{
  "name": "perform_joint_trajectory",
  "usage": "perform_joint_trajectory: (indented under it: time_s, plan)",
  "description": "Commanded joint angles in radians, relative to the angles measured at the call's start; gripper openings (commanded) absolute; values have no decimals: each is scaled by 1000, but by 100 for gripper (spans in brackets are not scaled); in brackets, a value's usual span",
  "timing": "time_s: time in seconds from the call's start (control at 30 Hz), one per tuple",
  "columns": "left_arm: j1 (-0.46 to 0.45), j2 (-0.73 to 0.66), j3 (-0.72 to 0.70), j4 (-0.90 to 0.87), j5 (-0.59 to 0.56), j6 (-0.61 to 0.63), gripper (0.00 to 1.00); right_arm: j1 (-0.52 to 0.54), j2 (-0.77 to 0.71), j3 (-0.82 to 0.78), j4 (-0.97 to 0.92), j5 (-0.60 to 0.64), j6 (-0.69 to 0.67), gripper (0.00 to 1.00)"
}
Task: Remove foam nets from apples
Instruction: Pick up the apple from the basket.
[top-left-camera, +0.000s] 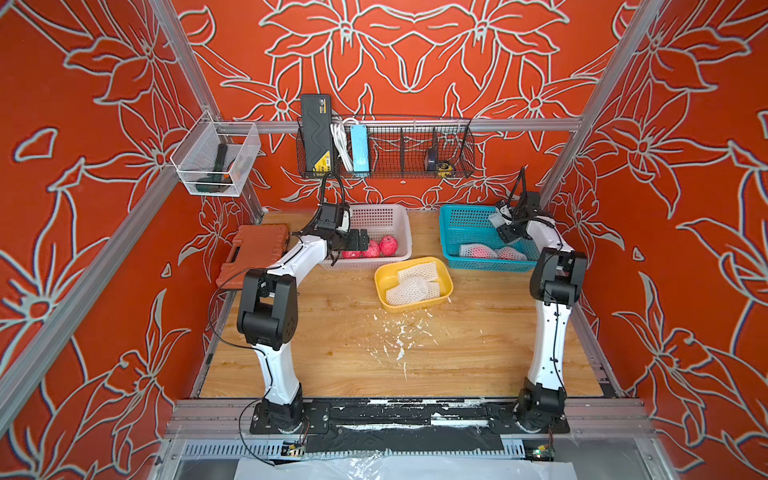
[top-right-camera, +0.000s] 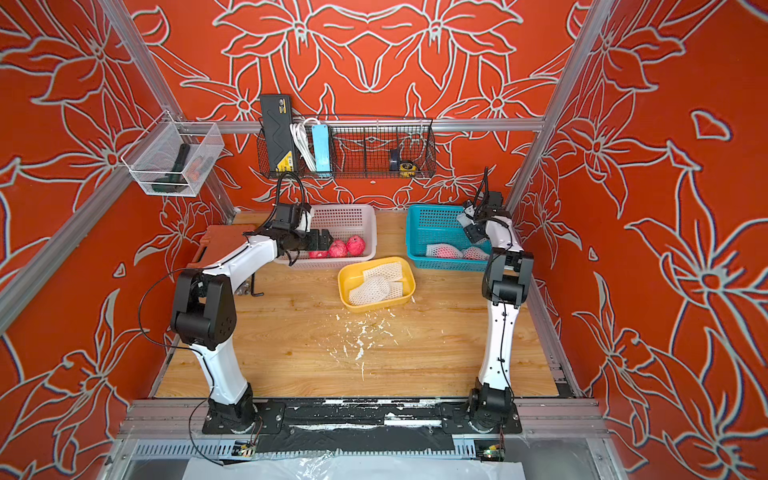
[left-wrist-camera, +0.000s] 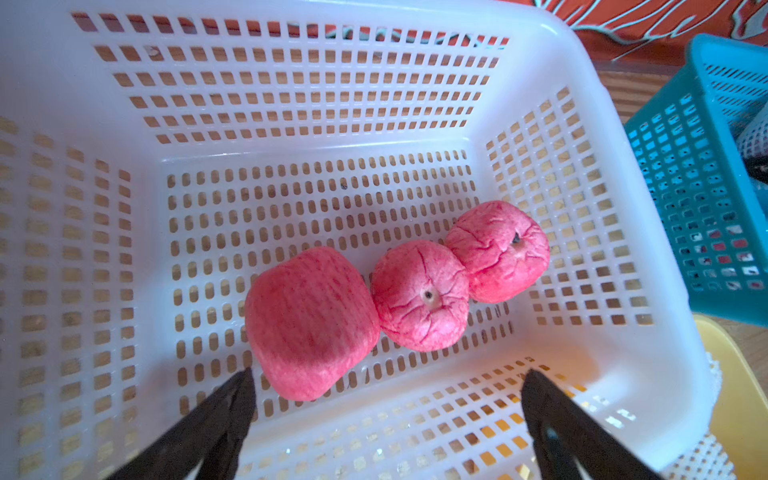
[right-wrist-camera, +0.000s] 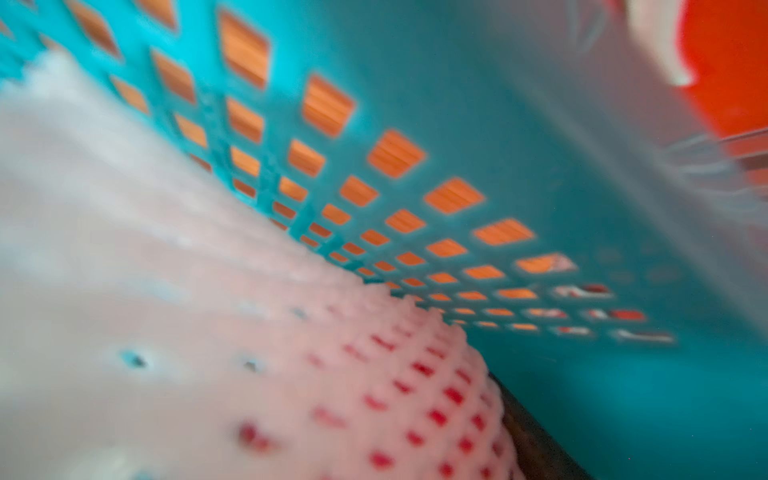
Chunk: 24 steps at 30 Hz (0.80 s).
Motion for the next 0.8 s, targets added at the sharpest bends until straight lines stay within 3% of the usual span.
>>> perform_joint_trajectory:
  time_s: [0.0,0.23,0.77]
  plan:
    - [-3,0,-12,5,1,5,99,5,-54,-70,-24,-158,73,76]
    - [-3,-3,-20,12,5,1,99,6,-155,-270,164,-301,133,76]
    - [-27,-27,-43,21,31,22,99,9,-365,-499,381,-409,207,74]
